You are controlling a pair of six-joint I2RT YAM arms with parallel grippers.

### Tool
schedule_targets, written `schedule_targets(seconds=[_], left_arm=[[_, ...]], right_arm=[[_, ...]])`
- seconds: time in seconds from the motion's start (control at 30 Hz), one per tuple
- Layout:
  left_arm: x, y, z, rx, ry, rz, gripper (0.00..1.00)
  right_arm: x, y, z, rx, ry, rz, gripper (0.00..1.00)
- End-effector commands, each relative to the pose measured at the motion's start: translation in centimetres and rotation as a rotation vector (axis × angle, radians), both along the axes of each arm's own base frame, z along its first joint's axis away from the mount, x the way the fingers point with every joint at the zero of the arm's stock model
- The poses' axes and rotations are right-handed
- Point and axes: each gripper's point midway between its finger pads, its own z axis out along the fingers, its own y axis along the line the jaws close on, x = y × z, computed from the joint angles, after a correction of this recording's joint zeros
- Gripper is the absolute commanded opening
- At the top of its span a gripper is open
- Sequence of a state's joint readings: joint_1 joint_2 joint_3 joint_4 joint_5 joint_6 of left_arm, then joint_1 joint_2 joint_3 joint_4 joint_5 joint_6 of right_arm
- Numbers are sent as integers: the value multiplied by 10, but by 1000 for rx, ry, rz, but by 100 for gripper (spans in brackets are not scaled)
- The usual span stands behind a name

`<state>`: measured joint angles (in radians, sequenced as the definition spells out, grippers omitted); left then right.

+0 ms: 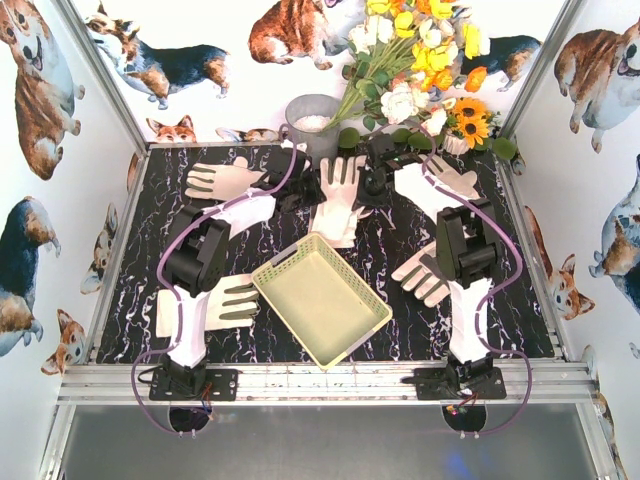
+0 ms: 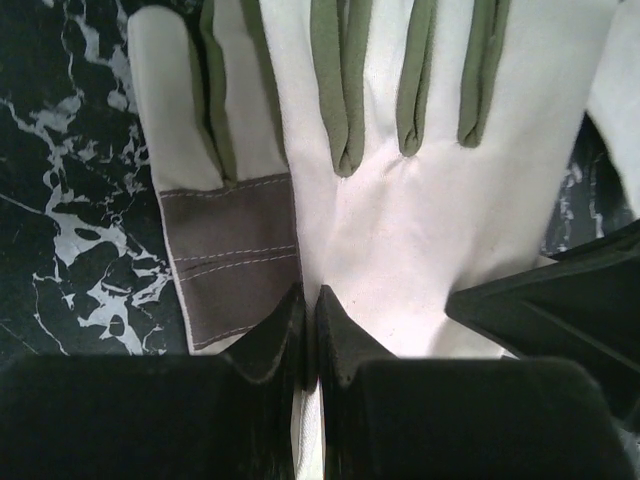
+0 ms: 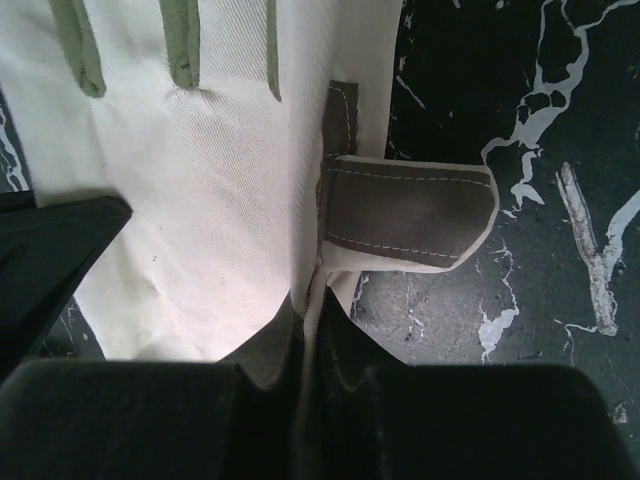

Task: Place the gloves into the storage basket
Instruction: Pair the glove with the glove.

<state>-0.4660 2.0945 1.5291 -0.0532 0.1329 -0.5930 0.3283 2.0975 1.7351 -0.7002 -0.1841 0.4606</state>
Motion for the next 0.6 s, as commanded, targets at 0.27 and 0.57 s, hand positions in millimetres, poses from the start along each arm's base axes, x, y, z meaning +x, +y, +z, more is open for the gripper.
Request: schedule_targets(seconds=[0.27, 0.57], left_arm=[[19, 33, -20, 81, 40, 107, 0], [15, 35, -39, 69, 98, 105, 0]], right_arm=[[17, 0, -15, -41, 16, 12, 0], [17, -1, -34, -61, 80, 7, 0]])
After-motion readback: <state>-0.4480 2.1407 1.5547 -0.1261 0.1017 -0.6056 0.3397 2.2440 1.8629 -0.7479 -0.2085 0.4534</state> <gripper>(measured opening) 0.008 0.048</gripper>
